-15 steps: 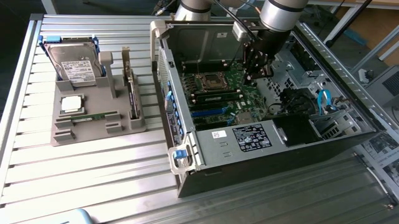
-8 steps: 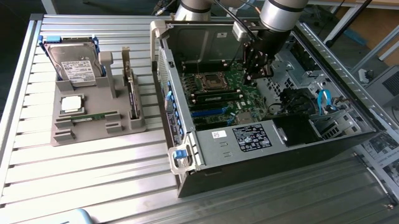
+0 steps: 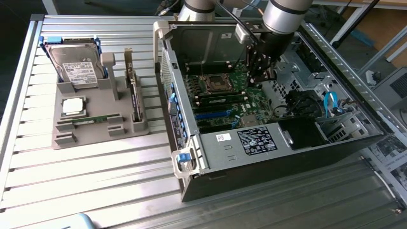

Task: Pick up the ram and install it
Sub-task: 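Press down the ram until it locks into place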

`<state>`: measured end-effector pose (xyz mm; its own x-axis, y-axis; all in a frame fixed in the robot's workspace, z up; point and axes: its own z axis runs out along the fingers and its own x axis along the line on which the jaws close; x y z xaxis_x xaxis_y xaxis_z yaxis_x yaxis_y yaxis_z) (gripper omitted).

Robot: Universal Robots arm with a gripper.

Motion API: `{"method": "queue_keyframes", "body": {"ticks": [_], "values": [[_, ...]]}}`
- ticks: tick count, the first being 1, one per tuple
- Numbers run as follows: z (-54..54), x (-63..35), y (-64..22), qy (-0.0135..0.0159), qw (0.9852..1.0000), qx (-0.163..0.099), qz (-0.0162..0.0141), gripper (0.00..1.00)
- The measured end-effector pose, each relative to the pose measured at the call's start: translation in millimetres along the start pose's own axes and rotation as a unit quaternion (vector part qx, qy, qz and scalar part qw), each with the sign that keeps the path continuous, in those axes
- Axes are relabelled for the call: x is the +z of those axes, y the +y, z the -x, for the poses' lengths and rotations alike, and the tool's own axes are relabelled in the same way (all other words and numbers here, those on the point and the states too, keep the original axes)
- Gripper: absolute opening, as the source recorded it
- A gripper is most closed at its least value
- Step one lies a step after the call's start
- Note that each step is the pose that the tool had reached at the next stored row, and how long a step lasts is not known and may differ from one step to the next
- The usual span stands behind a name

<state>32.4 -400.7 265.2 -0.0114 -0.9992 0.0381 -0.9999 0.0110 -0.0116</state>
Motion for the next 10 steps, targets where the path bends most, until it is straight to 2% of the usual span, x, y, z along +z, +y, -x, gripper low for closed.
{"method": "queue_keyframes", "body": {"ticks": [6,10], "values": [[6.4,10.2,3.2,-0.0006,1.0,0.0,0.0,0.11],[6.8,15.5,5.4,-0.0005,1.0,0.0,0.0,0.11]]}}
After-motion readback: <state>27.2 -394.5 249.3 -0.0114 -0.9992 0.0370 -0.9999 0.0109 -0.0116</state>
